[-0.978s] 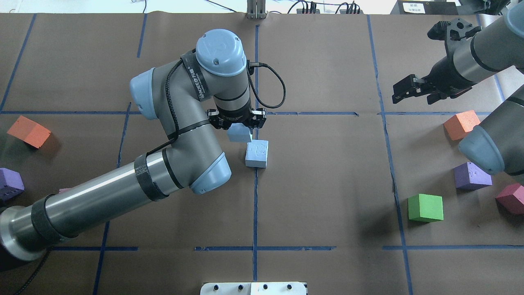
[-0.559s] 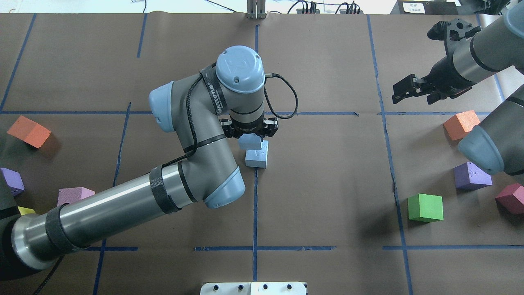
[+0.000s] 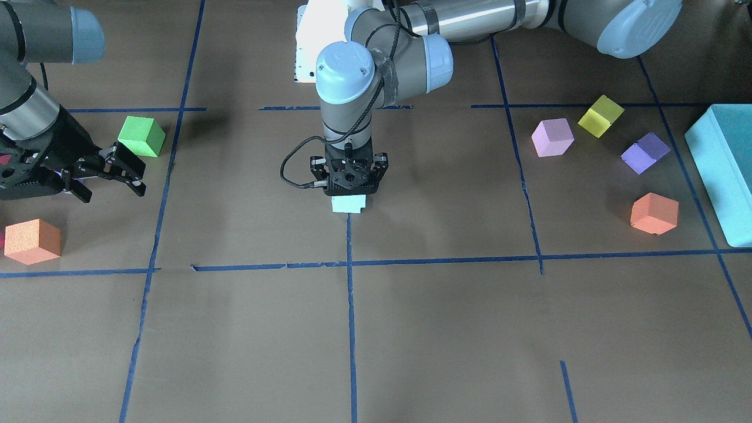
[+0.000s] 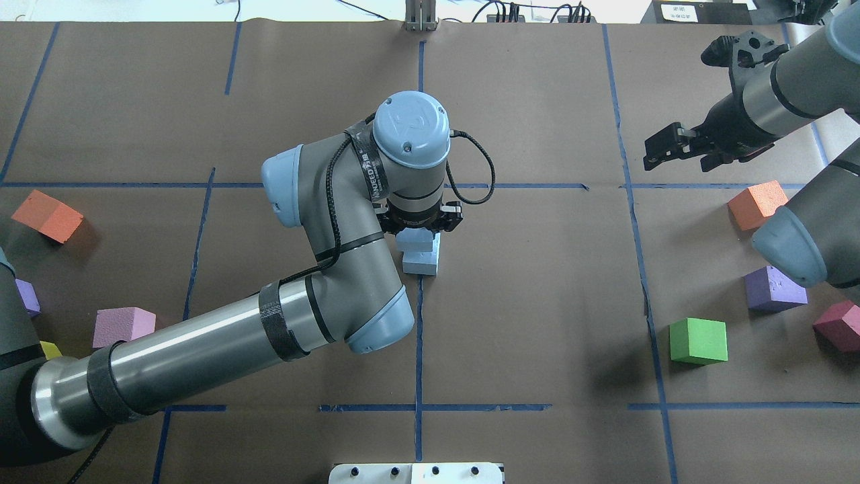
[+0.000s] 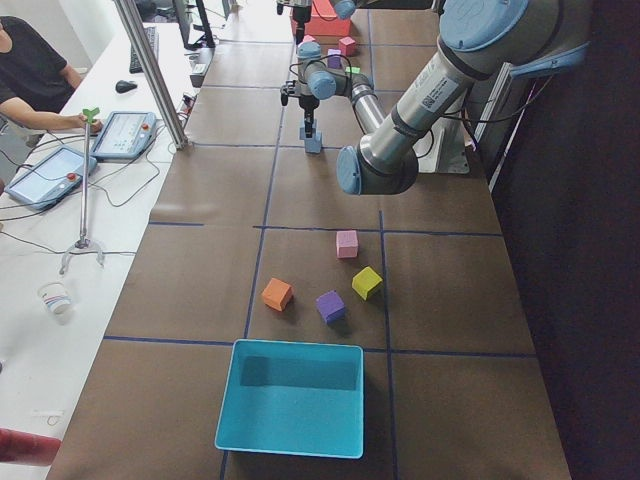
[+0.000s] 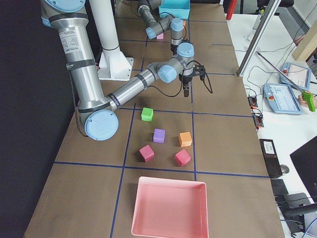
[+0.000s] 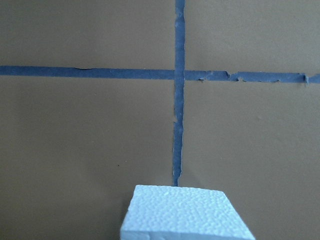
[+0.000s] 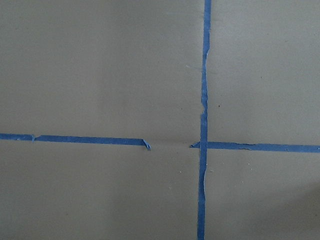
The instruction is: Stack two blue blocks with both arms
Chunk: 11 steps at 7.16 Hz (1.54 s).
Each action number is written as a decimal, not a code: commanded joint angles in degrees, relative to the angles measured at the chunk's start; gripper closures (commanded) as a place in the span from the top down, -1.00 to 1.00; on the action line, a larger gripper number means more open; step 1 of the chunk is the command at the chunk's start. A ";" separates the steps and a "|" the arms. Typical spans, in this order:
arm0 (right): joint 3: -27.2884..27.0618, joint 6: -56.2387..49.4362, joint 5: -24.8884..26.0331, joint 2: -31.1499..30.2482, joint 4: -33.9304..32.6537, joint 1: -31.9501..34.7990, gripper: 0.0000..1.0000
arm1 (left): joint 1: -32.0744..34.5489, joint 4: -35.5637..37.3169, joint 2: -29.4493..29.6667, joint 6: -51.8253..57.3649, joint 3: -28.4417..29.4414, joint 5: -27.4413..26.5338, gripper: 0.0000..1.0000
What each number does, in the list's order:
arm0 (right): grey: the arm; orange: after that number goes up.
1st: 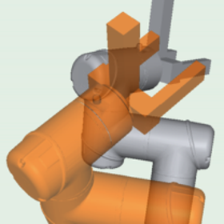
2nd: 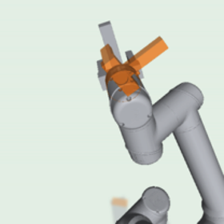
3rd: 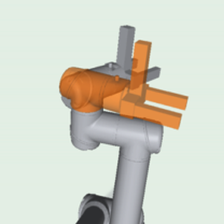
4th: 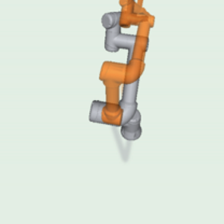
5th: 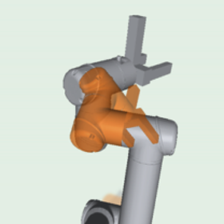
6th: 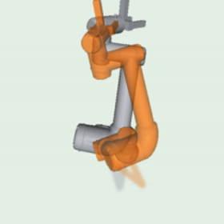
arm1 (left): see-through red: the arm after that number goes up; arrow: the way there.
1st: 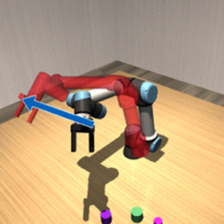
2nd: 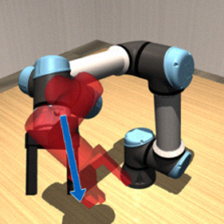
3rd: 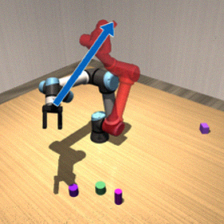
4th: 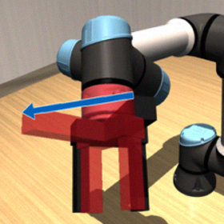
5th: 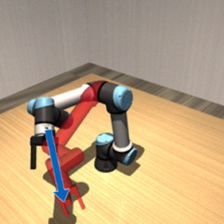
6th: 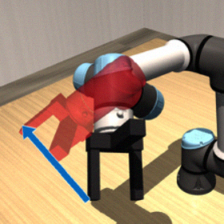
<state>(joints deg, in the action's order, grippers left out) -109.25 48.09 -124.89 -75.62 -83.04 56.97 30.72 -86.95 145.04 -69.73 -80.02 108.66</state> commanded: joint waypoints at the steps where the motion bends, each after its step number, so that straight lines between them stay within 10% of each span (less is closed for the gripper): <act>1: 0.09 0.07 0.00 0.03 0.07 -0.01 1.00 | -0.22 0.20 -0.03 -0.14 -0.22 -0.03 -0.38; 11: 0.79 0.07 0.00 -0.06 0.07 -0.01 1.00 | -1.62 0.12 -0.02 -0.05 -0.40 0.06 -0.25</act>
<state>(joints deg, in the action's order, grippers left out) -108.49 48.13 -124.89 -75.67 -82.97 56.90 29.13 -86.84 145.17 -69.79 -80.42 108.75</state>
